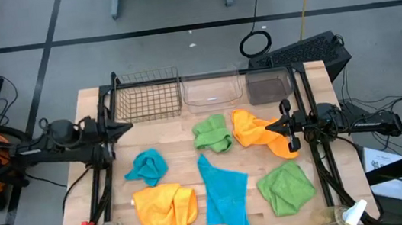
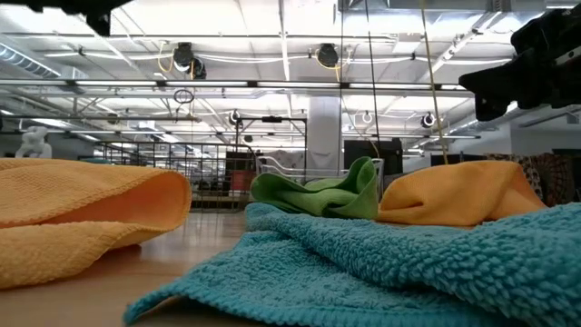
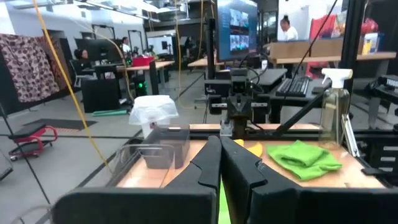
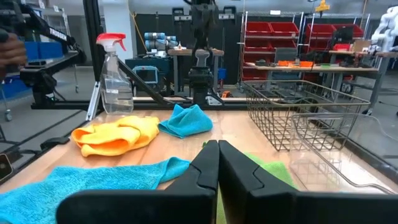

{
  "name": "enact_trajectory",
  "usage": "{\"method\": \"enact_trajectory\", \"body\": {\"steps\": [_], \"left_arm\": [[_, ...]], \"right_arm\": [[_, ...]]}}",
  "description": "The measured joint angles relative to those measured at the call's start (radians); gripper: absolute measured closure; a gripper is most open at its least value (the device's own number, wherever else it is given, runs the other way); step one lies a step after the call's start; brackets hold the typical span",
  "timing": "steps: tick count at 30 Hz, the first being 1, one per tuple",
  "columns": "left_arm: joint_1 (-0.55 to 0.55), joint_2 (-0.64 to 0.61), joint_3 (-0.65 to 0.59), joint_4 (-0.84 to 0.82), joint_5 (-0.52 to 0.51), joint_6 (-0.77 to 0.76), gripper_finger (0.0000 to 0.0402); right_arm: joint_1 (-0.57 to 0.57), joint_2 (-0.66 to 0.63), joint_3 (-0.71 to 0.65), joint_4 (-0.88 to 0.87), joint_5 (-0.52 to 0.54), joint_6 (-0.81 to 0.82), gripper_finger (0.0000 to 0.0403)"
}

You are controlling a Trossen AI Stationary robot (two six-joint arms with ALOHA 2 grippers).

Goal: Sort microfiber towel by color & place in baskets
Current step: Put the left blue microfiber towel into the black bin

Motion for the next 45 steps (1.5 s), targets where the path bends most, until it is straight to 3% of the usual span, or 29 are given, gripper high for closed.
{"method": "enact_trajectory", "body": {"steps": [19, 26, 34, 39, 45], "left_arm": [[-0.001, 0.492, 0.609, -0.222, 0.001, 0.112, 0.0389], [-0.001, 0.642, 0.62, -0.179, 0.008, 0.148, 0.0389], [-0.001, 0.781, 0.618, -0.2, 0.016, 0.08, 0.0389], [-0.012, 0.811, 0.618, -0.191, 0.036, 0.051, 0.0389], [-0.018, 0.815, 0.619, -0.167, 0.035, 0.031, 0.0389]], "right_arm": [[0.0, 0.0, 0.0, 0.002, 0.0, 0.029, 0.0403], [0.0, 0.0, 0.0, 0.002, 0.004, 0.067, 0.0403], [0.0, 0.0, 0.0, 0.002, 0.005, 0.132, 0.0403], [0.0, 0.001, 0.012, 0.024, 0.005, 0.14, 0.0403], [0.0, 0.024, 0.133, -0.016, 0.004, 0.146, 0.0403]]}}
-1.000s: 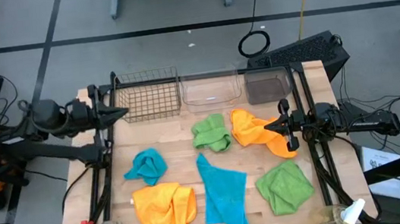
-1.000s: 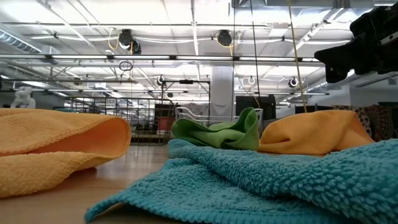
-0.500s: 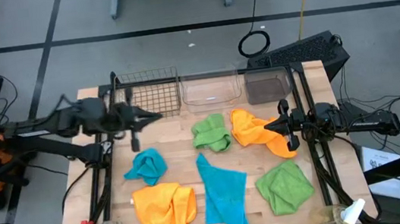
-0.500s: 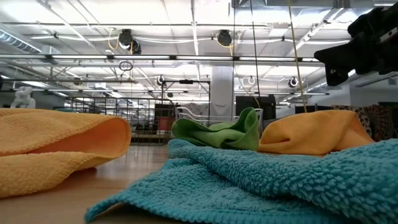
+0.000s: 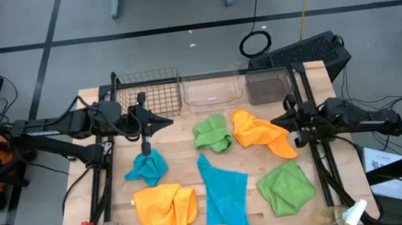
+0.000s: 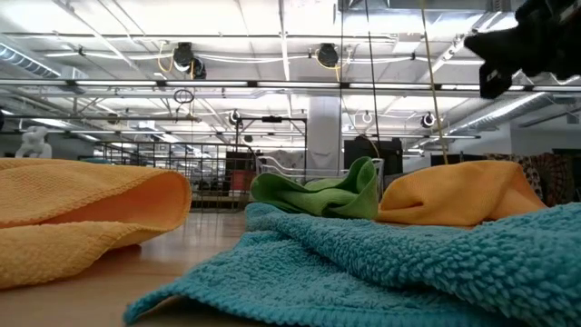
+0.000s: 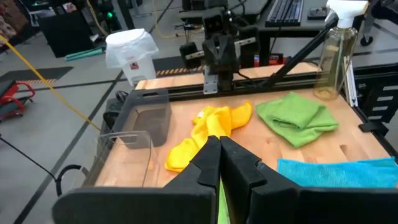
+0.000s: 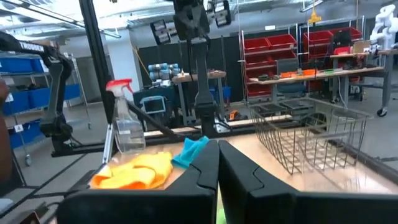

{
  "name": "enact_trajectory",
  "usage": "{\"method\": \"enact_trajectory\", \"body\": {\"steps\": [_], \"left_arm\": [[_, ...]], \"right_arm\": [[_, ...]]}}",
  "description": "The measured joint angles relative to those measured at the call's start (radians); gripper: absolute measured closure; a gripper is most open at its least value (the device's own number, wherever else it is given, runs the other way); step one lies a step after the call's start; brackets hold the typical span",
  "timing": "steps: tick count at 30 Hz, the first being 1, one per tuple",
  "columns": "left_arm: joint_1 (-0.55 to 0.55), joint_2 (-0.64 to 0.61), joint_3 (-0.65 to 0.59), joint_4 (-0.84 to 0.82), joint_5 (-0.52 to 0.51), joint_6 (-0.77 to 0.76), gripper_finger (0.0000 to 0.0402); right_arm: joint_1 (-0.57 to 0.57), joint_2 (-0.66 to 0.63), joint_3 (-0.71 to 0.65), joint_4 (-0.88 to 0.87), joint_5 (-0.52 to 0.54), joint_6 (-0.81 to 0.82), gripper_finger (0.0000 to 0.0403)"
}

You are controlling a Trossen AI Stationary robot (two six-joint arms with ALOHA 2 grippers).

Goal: Sort microfiber towel by color & place in baskets
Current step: Put the left blue microfiber towel into the black bin

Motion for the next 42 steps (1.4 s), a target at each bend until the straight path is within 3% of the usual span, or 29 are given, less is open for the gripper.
{"method": "enact_trajectory", "body": {"steps": [14, 24, 42], "left_arm": [[0.0, 0.0, 0.0, 0.023, -0.003, -0.008, 0.0389], [0.0, 0.0, 0.0, 0.014, -0.032, -0.034, 0.0389], [0.0, 0.106, 0.0, 0.014, -0.063, -0.187, 0.0389]], "right_arm": [[0.0, 0.295, 0.369, -0.168, 0.052, -0.013, 0.0403], [0.0, 0.456, 0.386, -0.092, 0.054, -0.019, 0.0403], [0.002, 0.464, 0.387, -0.05, 0.058, 0.04, 0.0403]]}}
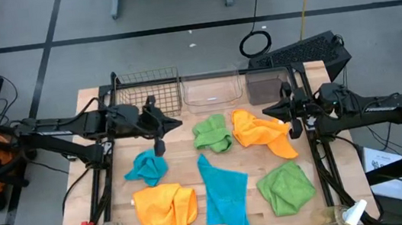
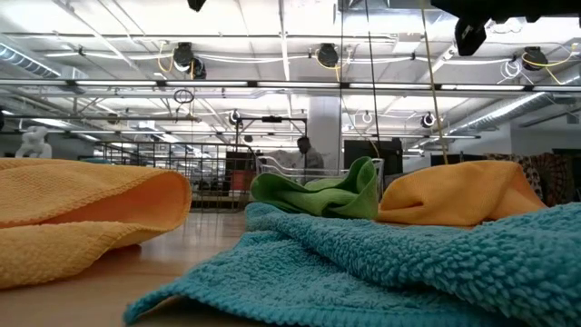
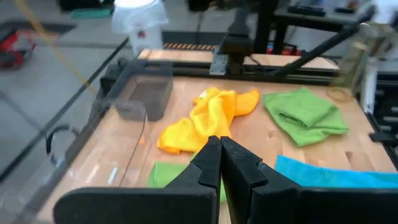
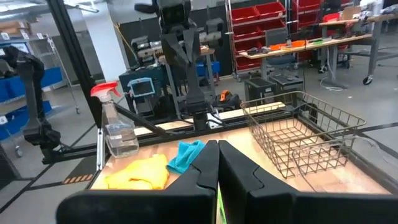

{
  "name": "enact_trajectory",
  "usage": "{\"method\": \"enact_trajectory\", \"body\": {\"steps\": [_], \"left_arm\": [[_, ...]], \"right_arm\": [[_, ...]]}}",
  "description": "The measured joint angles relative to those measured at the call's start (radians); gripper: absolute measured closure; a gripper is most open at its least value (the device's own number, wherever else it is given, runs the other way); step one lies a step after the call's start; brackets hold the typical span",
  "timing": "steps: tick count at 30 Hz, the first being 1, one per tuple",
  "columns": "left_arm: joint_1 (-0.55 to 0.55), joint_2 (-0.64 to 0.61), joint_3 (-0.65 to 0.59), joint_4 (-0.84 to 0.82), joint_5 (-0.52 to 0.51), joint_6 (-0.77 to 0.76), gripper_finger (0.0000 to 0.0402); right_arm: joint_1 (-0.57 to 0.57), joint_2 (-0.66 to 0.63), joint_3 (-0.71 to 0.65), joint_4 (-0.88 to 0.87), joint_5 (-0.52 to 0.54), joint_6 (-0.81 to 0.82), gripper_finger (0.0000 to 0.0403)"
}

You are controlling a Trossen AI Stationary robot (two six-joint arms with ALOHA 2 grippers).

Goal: Sort microfiber towel by color & place in baskets
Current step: Put the left blue microfiber towel into the black bin

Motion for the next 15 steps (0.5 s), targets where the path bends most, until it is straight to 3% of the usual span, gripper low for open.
{"method": "enact_trajectory", "body": {"steps": [3, 8, 12, 15], "left_arm": [[-0.007, 0.006, 0.0, -0.001, -0.028, -0.072, 0.0389], [-0.041, 0.009, 0.0, -0.047, -0.015, -0.046, 0.0389], [-0.045, 0.009, 0.0, -0.182, 0.074, -0.017, 0.0389], [-0.046, 0.009, 0.0, -0.294, 0.076, -0.122, 0.0385]], "right_arm": [[0.0, 0.015, 0.0, 0.006, 0.051, -0.008, 0.0403], [0.0, 0.074, 0.0, 0.012, 0.065, -0.016, 0.0403], [0.0, 0.113, 0.0, 0.015, 0.065, -0.013, 0.0403], [0.0, 0.139, 0.0, 0.011, 0.062, -0.013, 0.0403]]}}
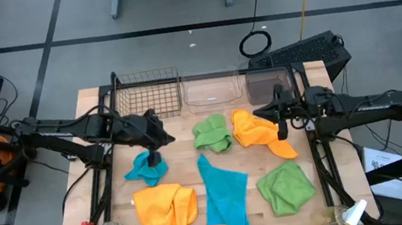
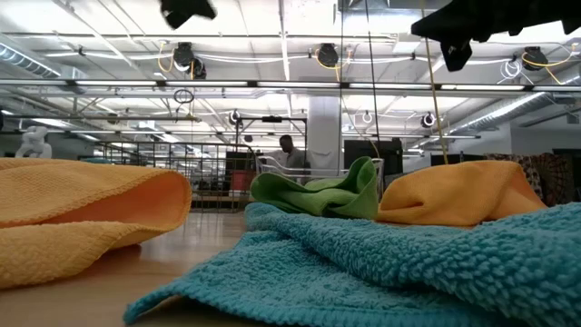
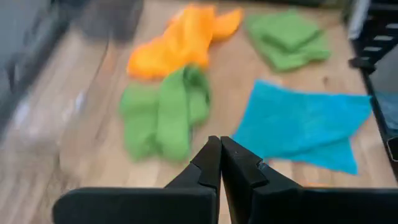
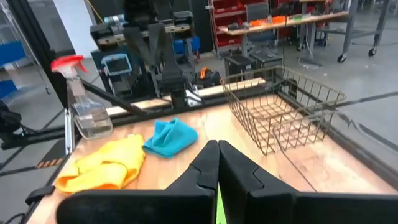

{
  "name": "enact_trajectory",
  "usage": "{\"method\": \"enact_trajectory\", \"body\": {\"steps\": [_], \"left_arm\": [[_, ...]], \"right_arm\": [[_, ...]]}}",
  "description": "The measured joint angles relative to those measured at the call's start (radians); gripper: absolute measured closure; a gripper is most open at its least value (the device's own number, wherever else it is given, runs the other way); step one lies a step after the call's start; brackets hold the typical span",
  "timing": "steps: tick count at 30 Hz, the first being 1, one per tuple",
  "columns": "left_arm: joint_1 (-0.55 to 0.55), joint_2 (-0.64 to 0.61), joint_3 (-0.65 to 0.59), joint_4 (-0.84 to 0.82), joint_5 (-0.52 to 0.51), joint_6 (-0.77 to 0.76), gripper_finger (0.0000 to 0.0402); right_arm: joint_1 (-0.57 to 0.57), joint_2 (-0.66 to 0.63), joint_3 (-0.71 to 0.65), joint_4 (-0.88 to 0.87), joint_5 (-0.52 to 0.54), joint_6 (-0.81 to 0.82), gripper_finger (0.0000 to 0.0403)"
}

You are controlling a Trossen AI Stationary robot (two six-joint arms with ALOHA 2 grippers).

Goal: Sort microfiber towel by color & place in baskets
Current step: Put the left blue microfiber towel into the black bin

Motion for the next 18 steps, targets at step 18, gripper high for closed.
{"method": "enact_trajectory", "body": {"steps": [18], "left_arm": [[-0.107, 0.0, -0.027, -0.323, -0.097, -0.221, 0.0312]], "right_arm": [[0.0, 0.071, 0.0, 0.019, 0.0, -0.019, 0.0403]]}}
